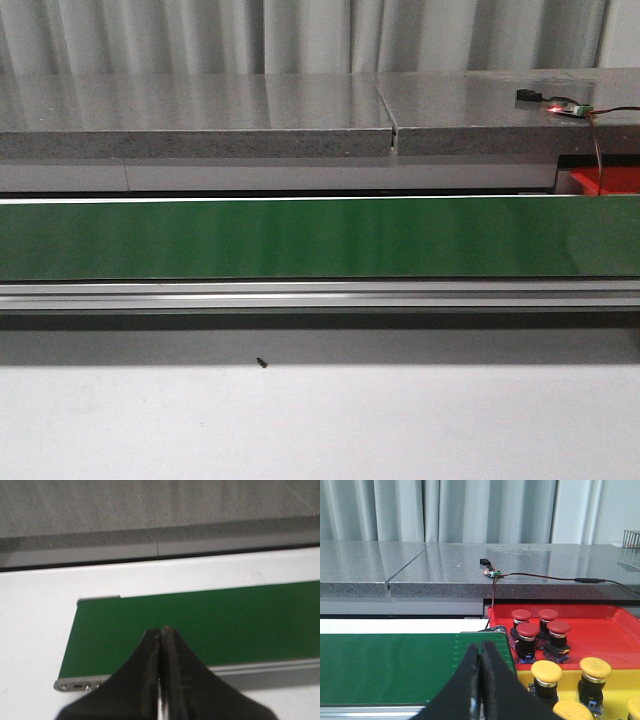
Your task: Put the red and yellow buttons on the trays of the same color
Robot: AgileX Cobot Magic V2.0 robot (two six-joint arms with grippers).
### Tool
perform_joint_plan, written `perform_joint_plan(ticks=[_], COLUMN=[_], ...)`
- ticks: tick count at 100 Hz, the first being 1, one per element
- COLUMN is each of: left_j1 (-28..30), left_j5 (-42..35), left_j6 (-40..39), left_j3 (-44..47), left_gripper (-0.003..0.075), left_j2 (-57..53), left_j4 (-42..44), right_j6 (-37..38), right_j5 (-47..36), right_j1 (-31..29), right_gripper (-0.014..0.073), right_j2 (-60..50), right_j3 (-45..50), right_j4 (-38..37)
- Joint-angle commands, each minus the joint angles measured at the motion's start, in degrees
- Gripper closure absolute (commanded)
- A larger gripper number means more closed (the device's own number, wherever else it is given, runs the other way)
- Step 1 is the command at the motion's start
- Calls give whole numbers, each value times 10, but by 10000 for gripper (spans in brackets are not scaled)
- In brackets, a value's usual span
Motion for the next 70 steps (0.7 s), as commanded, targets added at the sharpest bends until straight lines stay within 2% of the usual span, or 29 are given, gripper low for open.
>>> perform_joint_plan(ticks=[1, 12, 28, 47, 70], left_j1=[7, 22, 27, 27, 27], left_j5=[-153, -233, -245, -306, -312], left_j6=[-14, -27, -46, -46, -46], left_j3=[26, 82, 142, 208, 280], left_gripper=[739, 739, 739, 739, 739], left_j2=[-9, -30, -68, -117, -192], left_j4=[3, 4, 7, 11, 11], right_j6=[0, 0, 0, 0, 0], right_j5=[-42, -42, -42, -42, -42], right_j1=[0, 0, 0, 0, 0], right_gripper=[660, 660, 660, 660, 660], right_j2=[-13, -13, -13, -13, -13], right_j3=[-8, -8, -8, -8, -8], right_j4=[-7, -7, -7, -7, -7])
